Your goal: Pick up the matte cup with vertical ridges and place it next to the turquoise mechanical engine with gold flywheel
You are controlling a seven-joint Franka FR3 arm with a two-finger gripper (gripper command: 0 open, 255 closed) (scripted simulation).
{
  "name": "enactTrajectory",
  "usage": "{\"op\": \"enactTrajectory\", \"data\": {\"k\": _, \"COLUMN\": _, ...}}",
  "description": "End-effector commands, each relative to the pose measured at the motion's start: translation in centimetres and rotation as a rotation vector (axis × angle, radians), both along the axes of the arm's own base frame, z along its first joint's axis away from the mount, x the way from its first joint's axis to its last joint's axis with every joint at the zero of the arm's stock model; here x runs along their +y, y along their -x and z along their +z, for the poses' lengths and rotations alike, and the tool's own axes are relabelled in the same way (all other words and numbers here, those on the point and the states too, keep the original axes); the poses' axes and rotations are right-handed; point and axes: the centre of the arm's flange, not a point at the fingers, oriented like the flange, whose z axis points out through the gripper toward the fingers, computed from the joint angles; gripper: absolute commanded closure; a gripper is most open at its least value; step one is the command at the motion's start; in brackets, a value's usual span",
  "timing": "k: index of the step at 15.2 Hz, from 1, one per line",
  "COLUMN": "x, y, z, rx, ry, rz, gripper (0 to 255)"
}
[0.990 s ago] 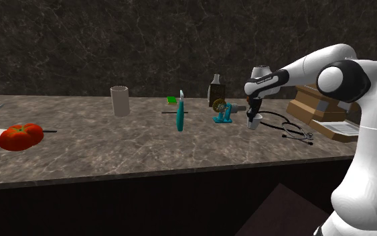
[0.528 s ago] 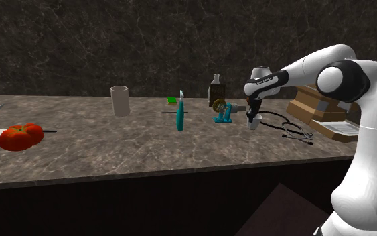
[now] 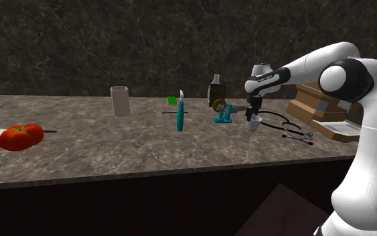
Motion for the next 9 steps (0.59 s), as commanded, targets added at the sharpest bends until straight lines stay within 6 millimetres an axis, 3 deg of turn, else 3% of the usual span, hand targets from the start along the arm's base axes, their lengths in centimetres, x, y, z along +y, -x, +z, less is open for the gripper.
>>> {"op": "enactTrajectory", "data": {"k": 1, "x": 0.4, "y": -0.2, "z": 2.3, "rx": 0.0, "ry": 0.0, "rz": 0.0, "gripper": 0}}
{"op": "enactTrajectory", "data": {"k": 2, "x": 0.5, "y": -0.2, "z": 3.4, "rx": 0.0, "ry": 0.0, "rz": 0.0, "gripper": 0}}
{"op": "enactTrajectory", "data": {"k": 9, "x": 0.5, "y": -0.2, "z": 3.4, "rx": 0.0, "ry": 0.0, "rz": 0.0, "gripper": 0}}
